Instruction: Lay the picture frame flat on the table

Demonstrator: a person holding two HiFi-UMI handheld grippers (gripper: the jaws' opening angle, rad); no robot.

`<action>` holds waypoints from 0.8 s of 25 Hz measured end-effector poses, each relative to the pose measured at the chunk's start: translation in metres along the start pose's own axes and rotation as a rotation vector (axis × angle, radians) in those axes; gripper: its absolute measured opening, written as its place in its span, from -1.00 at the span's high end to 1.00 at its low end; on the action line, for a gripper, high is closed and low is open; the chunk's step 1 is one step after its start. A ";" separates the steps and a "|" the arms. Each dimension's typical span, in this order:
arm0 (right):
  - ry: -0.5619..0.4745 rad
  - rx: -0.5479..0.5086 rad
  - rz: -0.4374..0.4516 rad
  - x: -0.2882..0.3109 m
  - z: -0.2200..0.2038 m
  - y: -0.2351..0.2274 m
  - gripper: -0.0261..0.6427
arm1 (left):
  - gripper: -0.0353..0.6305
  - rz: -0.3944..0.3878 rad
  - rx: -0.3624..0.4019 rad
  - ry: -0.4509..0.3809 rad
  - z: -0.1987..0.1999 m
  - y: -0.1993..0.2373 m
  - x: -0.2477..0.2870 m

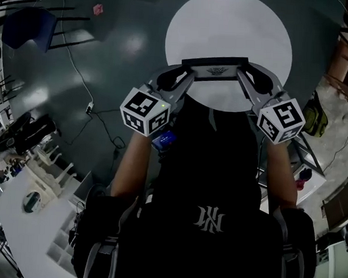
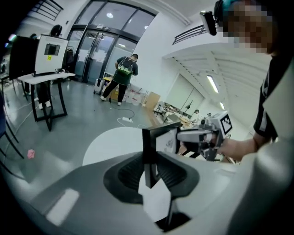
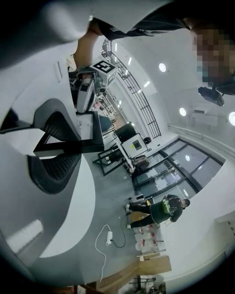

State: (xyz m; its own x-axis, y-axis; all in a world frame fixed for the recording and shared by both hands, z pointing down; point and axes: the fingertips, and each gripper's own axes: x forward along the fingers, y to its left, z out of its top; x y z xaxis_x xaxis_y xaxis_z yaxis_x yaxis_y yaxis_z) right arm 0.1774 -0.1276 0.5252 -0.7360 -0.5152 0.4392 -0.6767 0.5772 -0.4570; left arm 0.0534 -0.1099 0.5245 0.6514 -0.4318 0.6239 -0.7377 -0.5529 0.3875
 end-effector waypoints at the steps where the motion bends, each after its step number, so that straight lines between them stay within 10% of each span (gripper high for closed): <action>1: 0.008 0.013 -0.004 0.010 -0.008 -0.004 0.70 | 0.65 0.001 -0.009 0.004 -0.006 0.010 0.006; 20: 0.106 0.161 -0.048 0.114 -0.132 -0.042 0.70 | 0.65 0.042 -0.074 0.095 -0.113 0.115 0.079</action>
State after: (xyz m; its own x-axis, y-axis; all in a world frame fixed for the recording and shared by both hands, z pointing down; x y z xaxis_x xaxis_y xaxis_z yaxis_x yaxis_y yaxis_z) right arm 0.1248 -0.1271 0.6966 -0.7029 -0.4652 0.5381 -0.7110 0.4405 -0.5481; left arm -0.0002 -0.1272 0.6958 0.6024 -0.3824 0.7006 -0.7774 -0.4803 0.4063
